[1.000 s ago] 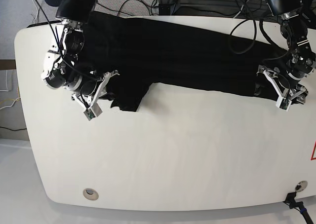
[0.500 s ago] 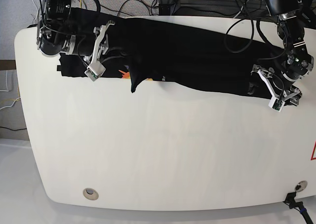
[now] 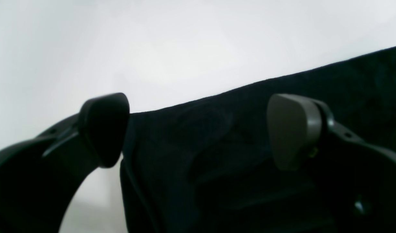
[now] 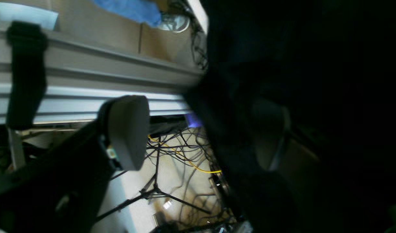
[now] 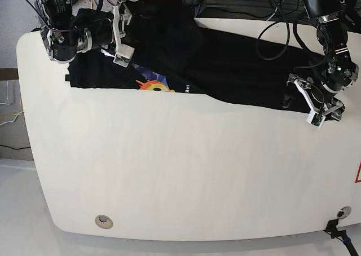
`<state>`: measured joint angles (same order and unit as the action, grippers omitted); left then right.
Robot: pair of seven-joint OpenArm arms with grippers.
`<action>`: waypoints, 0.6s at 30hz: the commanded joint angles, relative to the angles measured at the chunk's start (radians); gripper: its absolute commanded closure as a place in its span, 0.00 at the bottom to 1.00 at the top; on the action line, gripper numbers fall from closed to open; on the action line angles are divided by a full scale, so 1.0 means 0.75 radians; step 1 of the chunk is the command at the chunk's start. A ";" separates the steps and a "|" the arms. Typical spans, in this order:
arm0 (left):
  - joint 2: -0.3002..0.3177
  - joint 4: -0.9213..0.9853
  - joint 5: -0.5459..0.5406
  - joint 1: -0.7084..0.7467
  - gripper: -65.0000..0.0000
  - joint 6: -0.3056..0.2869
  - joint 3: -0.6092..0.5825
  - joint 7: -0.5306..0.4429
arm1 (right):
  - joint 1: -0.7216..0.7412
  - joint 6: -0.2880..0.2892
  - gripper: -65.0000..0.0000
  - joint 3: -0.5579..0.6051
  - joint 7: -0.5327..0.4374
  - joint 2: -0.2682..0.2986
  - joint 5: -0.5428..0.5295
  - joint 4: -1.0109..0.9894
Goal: Fold the T-shirt properly
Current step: 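Lift the shirt edge with the right gripper and fold it over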
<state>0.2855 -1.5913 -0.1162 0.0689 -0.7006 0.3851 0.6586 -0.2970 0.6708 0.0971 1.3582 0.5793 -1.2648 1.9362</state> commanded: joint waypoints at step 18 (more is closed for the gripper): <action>-0.016 -0.181 -0.022 0.306 0.00 0.003 -0.038 -0.026 | 0.016 0.009 1.00 -0.364 -0.022 -0.323 0.464 0.014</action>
<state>0.2821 -1.7420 -0.1265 0.3031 -0.7033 0.3508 0.6575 -0.2840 0.6704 -0.1902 1.3594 0.3431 -1.0138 1.9327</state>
